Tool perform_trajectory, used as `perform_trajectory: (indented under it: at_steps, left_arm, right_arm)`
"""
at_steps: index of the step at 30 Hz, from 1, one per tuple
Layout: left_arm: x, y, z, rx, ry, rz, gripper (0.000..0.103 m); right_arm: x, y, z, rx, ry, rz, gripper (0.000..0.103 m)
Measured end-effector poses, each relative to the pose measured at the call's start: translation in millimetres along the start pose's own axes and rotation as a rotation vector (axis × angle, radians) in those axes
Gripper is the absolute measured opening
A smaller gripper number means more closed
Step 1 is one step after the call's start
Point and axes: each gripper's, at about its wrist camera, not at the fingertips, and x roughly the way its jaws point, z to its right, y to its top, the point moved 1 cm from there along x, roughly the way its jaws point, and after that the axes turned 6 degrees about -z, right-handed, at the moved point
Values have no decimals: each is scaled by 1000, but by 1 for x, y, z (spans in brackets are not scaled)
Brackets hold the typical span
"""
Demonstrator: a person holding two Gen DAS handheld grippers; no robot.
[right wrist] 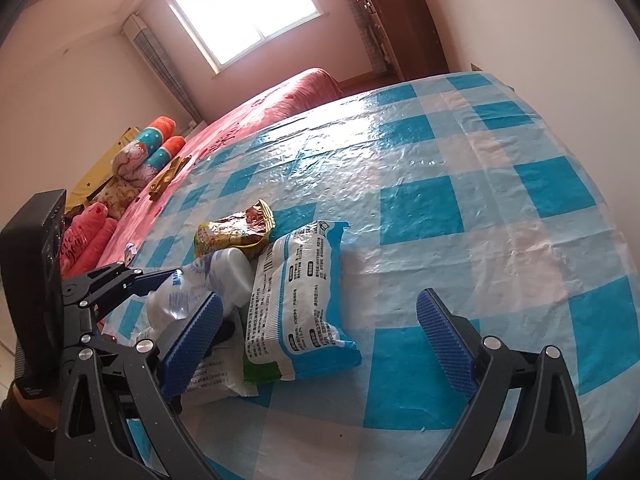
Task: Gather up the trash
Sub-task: 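Close the left tool on the white wipes packet and yogurt bottle, then lift the wipes packet with the left tool while the right tool grasps the other wipes packet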
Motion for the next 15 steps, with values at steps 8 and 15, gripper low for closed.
perform_trajectory:
  at_steps: [8,15]
  left_arm:
    - [-3,-1,-12,-87,-25,19,46]
    - [-11,-12,-16,-122,-62,12,52]
  right_arm:
    - [4,1,-2,-16,-9,-12,96]
    - [11,2,-7,-42,-28,-33,96]
